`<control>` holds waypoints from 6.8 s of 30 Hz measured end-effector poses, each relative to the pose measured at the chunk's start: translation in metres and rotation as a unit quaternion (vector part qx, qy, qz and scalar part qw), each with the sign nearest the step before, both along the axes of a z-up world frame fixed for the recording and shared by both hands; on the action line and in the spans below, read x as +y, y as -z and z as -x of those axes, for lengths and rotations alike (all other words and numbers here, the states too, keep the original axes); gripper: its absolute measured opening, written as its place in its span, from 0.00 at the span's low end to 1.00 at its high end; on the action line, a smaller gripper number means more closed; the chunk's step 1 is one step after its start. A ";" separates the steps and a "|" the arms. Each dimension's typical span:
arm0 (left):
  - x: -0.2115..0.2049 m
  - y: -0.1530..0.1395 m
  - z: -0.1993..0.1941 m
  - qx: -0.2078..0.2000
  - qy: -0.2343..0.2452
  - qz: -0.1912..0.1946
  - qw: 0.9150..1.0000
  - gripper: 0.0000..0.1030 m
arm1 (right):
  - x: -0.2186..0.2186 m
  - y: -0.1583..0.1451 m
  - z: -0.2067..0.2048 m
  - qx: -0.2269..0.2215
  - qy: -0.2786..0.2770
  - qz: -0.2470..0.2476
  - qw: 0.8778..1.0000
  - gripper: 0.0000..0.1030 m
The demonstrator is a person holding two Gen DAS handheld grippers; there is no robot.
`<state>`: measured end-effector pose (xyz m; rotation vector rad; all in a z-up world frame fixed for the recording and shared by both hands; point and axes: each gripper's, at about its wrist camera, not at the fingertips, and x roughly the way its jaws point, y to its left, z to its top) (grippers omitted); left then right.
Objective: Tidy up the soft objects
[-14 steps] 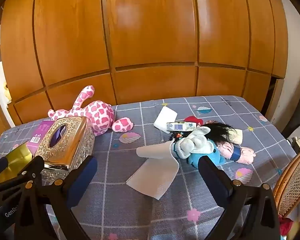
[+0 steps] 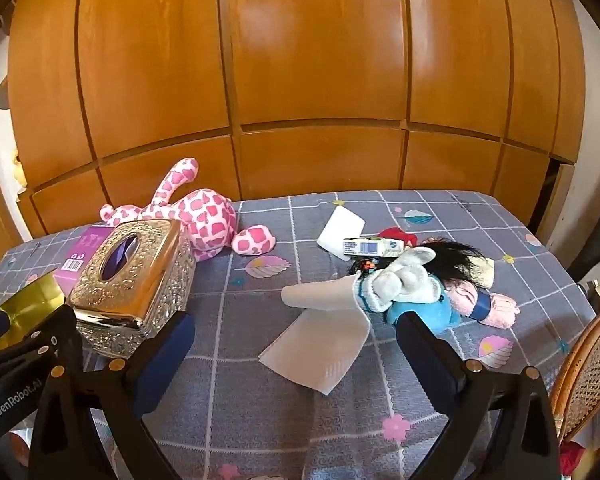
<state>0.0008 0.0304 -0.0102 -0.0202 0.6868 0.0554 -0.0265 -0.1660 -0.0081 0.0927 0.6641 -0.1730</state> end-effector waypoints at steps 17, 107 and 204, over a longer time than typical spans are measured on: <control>0.023 0.009 -0.001 0.006 -0.020 0.010 1.000 1.00 | 0.014 0.007 -0.010 0.006 -0.033 0.008 0.999 1.00; -0.150 0.025 -0.019 0.064 0.299 -0.026 0.952 0.99 | -0.233 0.017 -0.028 -0.045 0.179 -0.138 0.973 1.00; -0.109 0.019 -0.021 0.071 0.299 0.097 0.947 0.11 | -0.119 0.019 -0.226 0.148 -0.112 -0.172 0.967 0.51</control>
